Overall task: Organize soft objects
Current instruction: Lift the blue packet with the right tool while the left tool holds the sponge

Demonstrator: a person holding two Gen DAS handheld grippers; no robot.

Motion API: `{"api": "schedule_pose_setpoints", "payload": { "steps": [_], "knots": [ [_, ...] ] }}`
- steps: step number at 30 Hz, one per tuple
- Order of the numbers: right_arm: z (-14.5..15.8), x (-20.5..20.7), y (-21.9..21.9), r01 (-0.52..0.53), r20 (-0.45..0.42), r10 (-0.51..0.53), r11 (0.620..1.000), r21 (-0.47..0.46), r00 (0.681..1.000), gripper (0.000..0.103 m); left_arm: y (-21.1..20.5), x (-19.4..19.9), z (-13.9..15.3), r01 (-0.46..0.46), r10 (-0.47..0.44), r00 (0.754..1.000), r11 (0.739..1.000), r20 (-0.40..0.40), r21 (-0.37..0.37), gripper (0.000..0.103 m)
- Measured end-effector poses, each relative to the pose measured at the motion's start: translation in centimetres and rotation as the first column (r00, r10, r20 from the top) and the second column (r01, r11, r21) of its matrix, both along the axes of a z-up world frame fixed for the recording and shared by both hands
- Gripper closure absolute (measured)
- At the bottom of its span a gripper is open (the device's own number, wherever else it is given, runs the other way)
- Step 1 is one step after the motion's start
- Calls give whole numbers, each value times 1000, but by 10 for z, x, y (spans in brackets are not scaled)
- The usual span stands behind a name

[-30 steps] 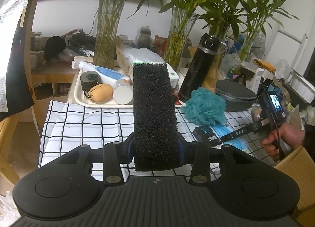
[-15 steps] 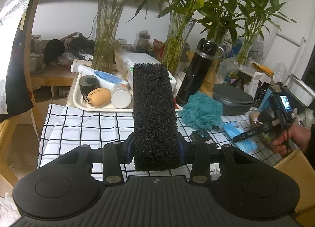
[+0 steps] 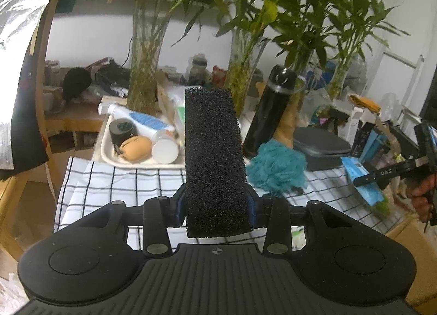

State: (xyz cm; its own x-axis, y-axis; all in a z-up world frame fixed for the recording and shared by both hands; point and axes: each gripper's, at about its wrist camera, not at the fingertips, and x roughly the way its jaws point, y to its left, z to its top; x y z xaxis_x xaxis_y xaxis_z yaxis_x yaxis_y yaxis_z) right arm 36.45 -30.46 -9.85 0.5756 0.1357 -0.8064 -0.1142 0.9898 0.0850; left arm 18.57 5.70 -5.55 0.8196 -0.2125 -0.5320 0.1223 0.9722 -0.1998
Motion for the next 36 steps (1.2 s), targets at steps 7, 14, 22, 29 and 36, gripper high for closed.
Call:
{"api": "schedule_pose_setpoints", "payload": {
  "steps": [7, 14, 22, 29, 36],
  "knots": [
    [28, -37, -13, -5, 65, 0, 997, 78, 998, 40, -20, -5, 8, 26, -29, 998, 998, 53, 54, 63],
    [56, -71, -19, -6, 141, -15, 989, 147, 990, 40, -33, -11, 13, 33, -43, 993, 995, 107, 92, 63],
    [67, -96, 0, -78, 199, 46, 984, 161, 979, 40, -44, -28, 15, 41, -59, 988, 991, 145, 124, 63],
    [77, -118, 12, -128, 226, 85, 974, 186, 970, 40, -46, -51, 15, 46, -64, 981, 994, 182, 100, 63],
    [84, -136, 18, -165, 245, 112, 964, 210, 963, 39, -51, -73, 21, 46, -61, 975, 996, 215, 74, 63]
  ]
}}
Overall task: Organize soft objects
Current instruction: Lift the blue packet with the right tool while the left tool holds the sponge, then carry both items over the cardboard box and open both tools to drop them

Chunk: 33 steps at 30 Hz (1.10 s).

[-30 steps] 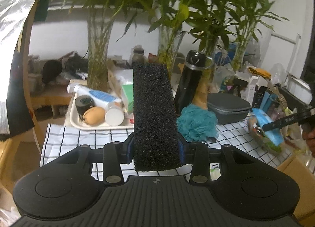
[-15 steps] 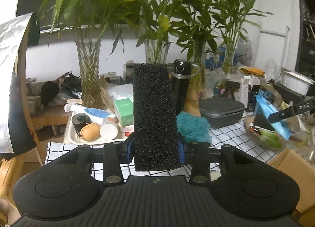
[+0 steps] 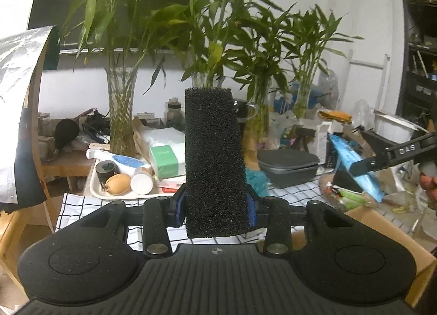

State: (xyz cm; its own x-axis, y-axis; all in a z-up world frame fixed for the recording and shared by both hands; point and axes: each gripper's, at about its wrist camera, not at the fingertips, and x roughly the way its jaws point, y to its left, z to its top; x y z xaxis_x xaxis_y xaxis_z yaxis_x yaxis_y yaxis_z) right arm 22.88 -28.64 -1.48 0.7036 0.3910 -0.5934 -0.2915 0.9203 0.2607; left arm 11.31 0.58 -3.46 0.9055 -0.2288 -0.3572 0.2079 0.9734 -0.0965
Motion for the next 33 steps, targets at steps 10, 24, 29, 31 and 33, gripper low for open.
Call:
{"api": "schedule_pose_setpoints", "payload": {
  "steps": [10, 24, 29, 31, 33],
  "knots": [
    [5, -25, 4, -47, 13, 46, 998, 40, 999, 39, -11, -21, -6, 59, -59, 998, 998, -16, -1, 63],
    [-1, -69, 35, -194, -5, 195, 981, 15, 981, 39, -11, -54, -14, 123, -126, 989, 992, -72, -36, 63],
    [-11, -81, 52, -243, -49, 241, 970, -30, 969, 39, -15, -60, -21, 127, -128, 982, 992, -138, -19, 63],
    [-17, -84, 58, -244, -74, 240, 968, -58, 968, 39, -17, -62, -23, 128, -127, 979, 992, -158, -6, 63],
    [-21, -88, 62, -250, -89, 243, 965, -77, 966, 39, -18, -63, -25, 132, -131, 976, 991, -172, -3, 63]
  ]
}}
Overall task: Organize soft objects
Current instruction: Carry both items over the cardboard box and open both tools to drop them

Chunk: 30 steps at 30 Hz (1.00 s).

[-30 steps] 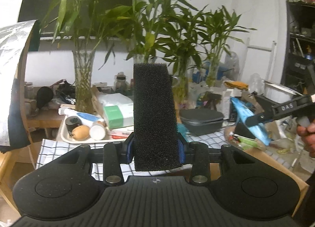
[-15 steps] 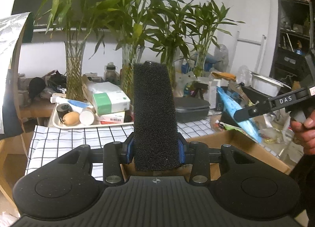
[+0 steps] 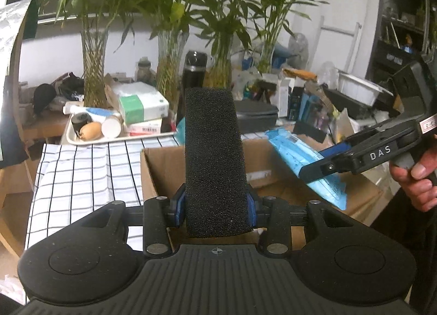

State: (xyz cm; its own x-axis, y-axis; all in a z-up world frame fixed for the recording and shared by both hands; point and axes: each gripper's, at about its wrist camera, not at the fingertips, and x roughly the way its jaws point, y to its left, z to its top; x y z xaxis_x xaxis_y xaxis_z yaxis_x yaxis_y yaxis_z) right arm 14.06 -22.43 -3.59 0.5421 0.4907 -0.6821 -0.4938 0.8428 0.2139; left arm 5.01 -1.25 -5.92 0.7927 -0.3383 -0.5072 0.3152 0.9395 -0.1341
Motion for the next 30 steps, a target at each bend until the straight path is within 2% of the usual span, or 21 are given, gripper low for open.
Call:
{"api": "schedule_pose_setpoints", "payload": {
  "steps": [4, 10, 16, 19, 21, 24, 30],
  "knots": [
    [-4, -6, 5, 3, -13, -3, 1000, -19, 1000, 39, 0, 0, -3, -5, 5, 1000, 1000, -27, 13, 63],
    [-7, -4, 4, 41, -27, -42, 998, -47, 999, 39, 0, -1, -2, -6, 6, 999, 1000, -33, 10, 63],
    [-11, -4, 5, 36, -43, -38, 998, -58, 998, 37, 0, -1, -2, 0, 0, 999, 1000, -33, 3, 60],
    [-10, -4, 8, 21, -39, -24, 998, -58, 999, 24, -2, -1, -3, 17, -17, 999, 1000, -33, -6, 53],
    [-7, -6, 9, 12, -24, -13, 999, -50, 1000, 12, -4, -1, -3, 31, -32, 999, 999, -33, -8, 45],
    [-4, -8, 9, 8, -5, -8, 999, -42, 1000, 9, -5, -2, -3, 40, -40, 999, 999, -27, -7, 40],
    [-4, -7, 9, 10, 3, -10, 999, -41, 1000, 3, -3, -2, -2, 11, -12, 1000, 1000, -18, -16, 39]
  ]
}}
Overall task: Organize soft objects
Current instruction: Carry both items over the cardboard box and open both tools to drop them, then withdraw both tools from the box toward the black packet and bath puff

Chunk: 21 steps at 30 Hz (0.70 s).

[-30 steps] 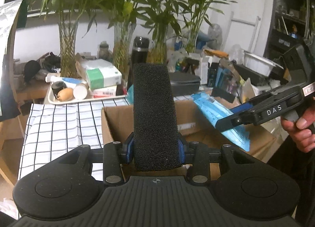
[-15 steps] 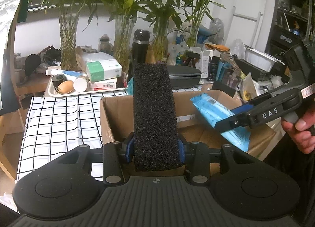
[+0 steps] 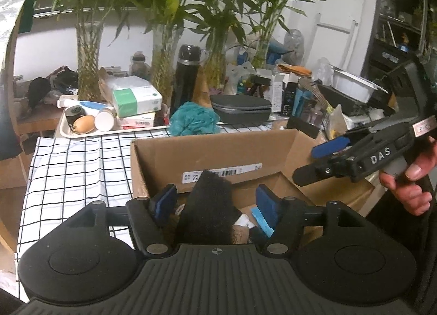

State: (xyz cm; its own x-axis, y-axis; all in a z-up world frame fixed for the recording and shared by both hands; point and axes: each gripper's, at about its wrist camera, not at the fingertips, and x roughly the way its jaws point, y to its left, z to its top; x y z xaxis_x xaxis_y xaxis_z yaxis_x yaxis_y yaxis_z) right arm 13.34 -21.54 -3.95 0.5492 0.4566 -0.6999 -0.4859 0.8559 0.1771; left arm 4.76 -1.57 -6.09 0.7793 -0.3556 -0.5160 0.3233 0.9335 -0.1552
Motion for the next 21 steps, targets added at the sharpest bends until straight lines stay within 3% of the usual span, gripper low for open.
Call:
{"api": "schedule_pose_setpoints", "payload": {
  "steps": [10, 16, 21],
  "knots": [
    [0, 1, 0, 19, 19, -18, 1000, -15, 1000, 0, 0, 0, 0, -3, 3, 1000, 1000, -2, 3, 39],
    [5, -1, -3, 32, 60, -32, 999, -7, 998, 0, -4, -1, -1, 30, -30, 1000, 999, -3, 13, 26],
    [5, 2, -7, 73, 76, -72, 997, -14, 995, 0, -13, -3, -3, 47, -47, 999, 996, 6, 74, 20]
  ]
}}
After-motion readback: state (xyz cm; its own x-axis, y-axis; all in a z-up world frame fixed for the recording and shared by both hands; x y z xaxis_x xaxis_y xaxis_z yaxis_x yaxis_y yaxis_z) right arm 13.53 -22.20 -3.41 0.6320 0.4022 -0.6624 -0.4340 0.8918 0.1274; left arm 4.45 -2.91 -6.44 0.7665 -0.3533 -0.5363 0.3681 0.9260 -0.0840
